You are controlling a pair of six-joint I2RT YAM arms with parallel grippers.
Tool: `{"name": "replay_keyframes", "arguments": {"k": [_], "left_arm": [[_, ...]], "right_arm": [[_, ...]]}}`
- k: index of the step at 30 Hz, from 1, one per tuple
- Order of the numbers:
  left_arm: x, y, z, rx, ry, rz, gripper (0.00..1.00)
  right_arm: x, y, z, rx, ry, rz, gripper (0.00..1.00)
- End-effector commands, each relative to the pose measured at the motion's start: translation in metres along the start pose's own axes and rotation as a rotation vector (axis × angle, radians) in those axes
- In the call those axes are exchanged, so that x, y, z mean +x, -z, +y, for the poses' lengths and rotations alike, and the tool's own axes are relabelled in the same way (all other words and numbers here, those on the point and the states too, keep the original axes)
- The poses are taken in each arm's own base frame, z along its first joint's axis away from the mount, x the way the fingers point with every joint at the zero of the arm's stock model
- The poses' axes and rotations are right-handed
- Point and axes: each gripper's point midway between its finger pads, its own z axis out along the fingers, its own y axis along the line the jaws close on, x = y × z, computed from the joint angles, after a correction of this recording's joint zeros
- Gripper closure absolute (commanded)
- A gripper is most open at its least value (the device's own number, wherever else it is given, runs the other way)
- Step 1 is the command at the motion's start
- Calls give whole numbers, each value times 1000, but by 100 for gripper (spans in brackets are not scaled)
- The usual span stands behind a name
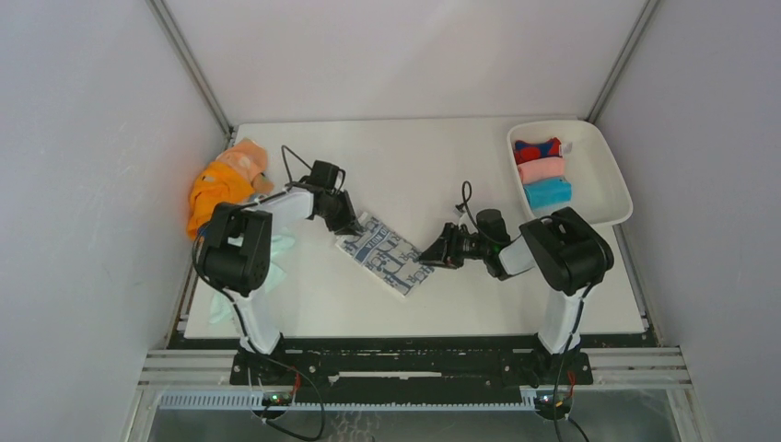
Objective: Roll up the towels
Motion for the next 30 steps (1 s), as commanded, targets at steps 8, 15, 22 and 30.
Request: {"name": "replay_keyframes", "arguments": {"k": [8,15,22,30], "left_arm": [[-47,-17,-75,20,-302,-52,71],[-59,72,-74,-16,-329,-290,69],[-39,162,-44,66,-225,-493,45],[9,180,-21,328,-110,-504,33]], "right_arm": [[90,-9,42,88,205,180,62],[56,8,77,151,464,91,59],[-8,3,101,96,469,3,56],[-63,-39,119,4,432,-18,56]]}}
